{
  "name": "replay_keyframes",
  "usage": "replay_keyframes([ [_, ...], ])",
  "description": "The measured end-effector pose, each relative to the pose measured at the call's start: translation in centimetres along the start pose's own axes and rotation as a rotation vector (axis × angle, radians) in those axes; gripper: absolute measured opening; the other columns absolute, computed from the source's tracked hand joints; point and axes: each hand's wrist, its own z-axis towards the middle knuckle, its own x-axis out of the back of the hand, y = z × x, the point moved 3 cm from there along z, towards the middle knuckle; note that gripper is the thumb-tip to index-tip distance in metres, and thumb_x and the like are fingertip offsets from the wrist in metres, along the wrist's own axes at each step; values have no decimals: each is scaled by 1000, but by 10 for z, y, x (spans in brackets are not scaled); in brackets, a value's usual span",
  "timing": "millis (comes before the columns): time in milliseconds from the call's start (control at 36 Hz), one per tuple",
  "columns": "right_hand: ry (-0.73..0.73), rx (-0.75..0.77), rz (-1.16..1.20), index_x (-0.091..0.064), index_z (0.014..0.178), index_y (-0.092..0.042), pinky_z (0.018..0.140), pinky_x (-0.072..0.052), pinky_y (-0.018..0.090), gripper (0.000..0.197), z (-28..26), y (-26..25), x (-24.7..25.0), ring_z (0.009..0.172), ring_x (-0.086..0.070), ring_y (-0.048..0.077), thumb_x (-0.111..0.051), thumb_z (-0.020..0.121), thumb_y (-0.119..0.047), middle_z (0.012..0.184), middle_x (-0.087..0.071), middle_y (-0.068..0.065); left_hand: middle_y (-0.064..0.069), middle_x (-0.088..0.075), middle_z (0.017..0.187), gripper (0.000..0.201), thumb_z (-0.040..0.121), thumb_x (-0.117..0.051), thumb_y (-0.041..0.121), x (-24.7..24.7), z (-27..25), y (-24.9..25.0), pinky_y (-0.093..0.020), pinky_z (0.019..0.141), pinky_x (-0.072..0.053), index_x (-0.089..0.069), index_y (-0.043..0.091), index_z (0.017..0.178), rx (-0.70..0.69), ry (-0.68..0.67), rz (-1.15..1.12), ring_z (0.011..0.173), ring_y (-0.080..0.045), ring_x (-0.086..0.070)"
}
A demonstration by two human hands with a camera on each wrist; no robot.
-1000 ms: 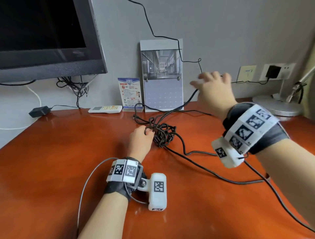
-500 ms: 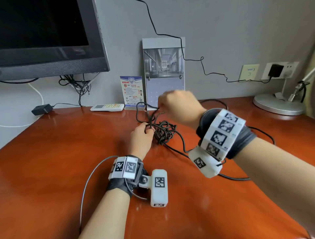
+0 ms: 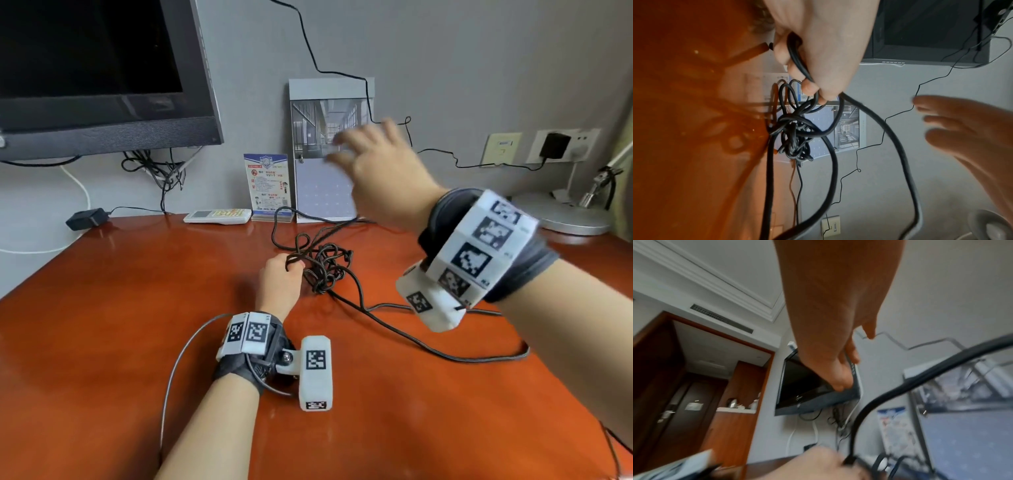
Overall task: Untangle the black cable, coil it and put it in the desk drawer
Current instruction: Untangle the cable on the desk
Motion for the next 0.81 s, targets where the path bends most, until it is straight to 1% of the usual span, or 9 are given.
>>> replay_keyframes([
  [111, -192, 266, 4, -49, 134, -21, 110, -25, 42, 46, -8, -52, -22, 125, -37, 22, -46, 88, -17, 135, -44, 1, -19, -68, 86, 18, 91, -49, 11, 1, -1, 3, -34, 66, -42, -63, 9, 79, -20, -3, 15, 86, -39, -61],
  [167, -298, 225, 41, -51, 128, -16, 104, -33, 42, 38, -11, -65, -35, 121, -44, 23, -45, 91, -19, 129, -51, 2, -24, -66, 85, 29, 89, -47, 7, 2, -2, 6, -37, 63, -40, -51, 17, 62, -48, 4, 8, 86, -43, -59],
  [250, -391, 155, 89, -47, 122, -10, 82, -40, 36, 29, -14, -72, -48, 108, -55, 27, -41, 94, -11, 117, -58, 6, -25, -66, 85, 33, 88, -43, 3, 4, -5, 8, -31, 62, -33, -45, 21, 60, -54, 6, 15, 85, -42, -58],
  [306, -378, 143, 93, -50, 119, -8, 68, -36, 34, 29, -15, -71, -48, 97, -58, 29, -37, 93, -2, 109, -60, 7, -21, -66, 85, 26, 90, -45, 6, 4, -4, 5, -29, 63, -34, -50, 19, 68, -37, 3, 3, 86, -39, -59],
  [444, -285, 63, 101, -58, 89, -8, 57, -32, 28, 18, -12, -53, -35, 72, -48, 28, -41, 85, -3, 72, -48, 2, -5, -63, 87, 7, 92, -47, 13, 3, 1, -3, -35, 74, -49, -49, 18, 97, 18, 35, -26, 86, -27, -61],
  [556, -162, 18, 128, -67, 95, -14, 49, -24, 21, 26, -10, -34, -24, 66, -48, 29, -45, 80, -11, 80, -62, 5, 4, -61, 66, 18, 92, -48, 18, 2, -1, -2, -28, 68, -42, -43, 18, 109, 63, 31, -65, 76, -18, -59],
  [639, -121, -13, 136, -70, 89, -14, 48, -21, 20, 26, -10, -25, -19, 66, -52, 32, -49, 74, -15, 79, -67, 7, 4, -63, 70, 23, 92, -48, 20, 0, -2, -1, -27, 66, -40, -41, 19, 113, 75, -39, -84, 78, -15, -58],
  [722, -85, -58, 152, -72, 88, -15, 52, -27, 23, 25, -9, -13, -15, 71, -56, 34, -51, 74, -17, 79, -68, 9, -1, -59, 80, 30, 89, -52, 17, -3, -4, -2, -27, 57, -37, -42, 18, 117, 91, -119, -189, 64, -9, -52],
  [806, -67, -95, 187, -72, 88, -16, 59, -31, 27, 25, -9, 2, -13, 77, -56, 37, -50, 76, -18, 80, -67, 12, 2, -49, 77, 28, 83, -54, 17, -3, -5, -6, -27, 53, -30, -46, 18, 110, 129, -173, -290, 60, -10, -42],
])
